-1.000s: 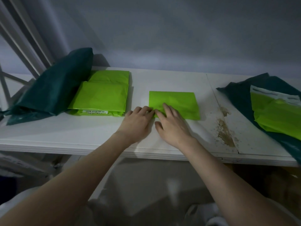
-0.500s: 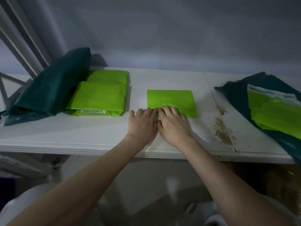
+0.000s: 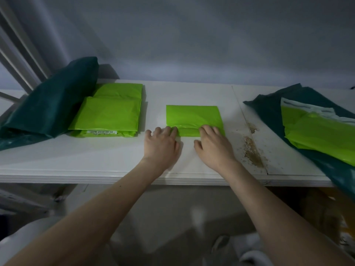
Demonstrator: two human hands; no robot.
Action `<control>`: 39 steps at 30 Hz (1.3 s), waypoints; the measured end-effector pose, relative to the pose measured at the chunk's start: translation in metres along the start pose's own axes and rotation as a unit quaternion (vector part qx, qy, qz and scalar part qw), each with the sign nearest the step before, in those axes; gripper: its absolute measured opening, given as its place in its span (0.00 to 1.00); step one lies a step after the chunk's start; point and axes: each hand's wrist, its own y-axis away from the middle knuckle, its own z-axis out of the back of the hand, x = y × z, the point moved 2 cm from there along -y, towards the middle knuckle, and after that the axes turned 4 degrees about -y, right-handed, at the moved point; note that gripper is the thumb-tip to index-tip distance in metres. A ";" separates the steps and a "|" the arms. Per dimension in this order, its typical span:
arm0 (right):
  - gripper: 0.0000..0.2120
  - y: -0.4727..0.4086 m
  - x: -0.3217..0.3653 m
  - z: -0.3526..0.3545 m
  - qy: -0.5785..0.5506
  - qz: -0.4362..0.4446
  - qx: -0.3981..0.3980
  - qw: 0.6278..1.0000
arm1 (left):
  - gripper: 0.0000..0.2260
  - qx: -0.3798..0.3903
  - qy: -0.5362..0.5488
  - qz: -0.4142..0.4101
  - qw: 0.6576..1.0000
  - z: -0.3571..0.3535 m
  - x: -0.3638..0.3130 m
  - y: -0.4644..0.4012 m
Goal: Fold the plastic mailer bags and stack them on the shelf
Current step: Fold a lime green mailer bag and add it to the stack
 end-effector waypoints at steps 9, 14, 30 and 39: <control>0.18 0.006 -0.034 0.006 -0.013 -0.087 0.039 0.995 | 0.22 -0.035 0.003 0.010 0.999 -0.003 0.003 -0.002; 0.18 0.007 -0.036 0.007 -0.025 -0.103 0.042 0.994 | 0.26 -0.027 0.031 0.007 0.999 -0.002 0.001 -0.001; 0.19 -0.022 -0.023 0.006 -0.337 -0.188 -0.097 0.918 | 0.11 -0.012 0.531 0.218 0.819 0.007 0.017 -0.020; 0.25 -0.037 -0.013 0.014 -0.515 -0.156 -0.163 0.827 | 0.13 -0.125 0.646 0.236 0.715 0.021 0.033 -0.031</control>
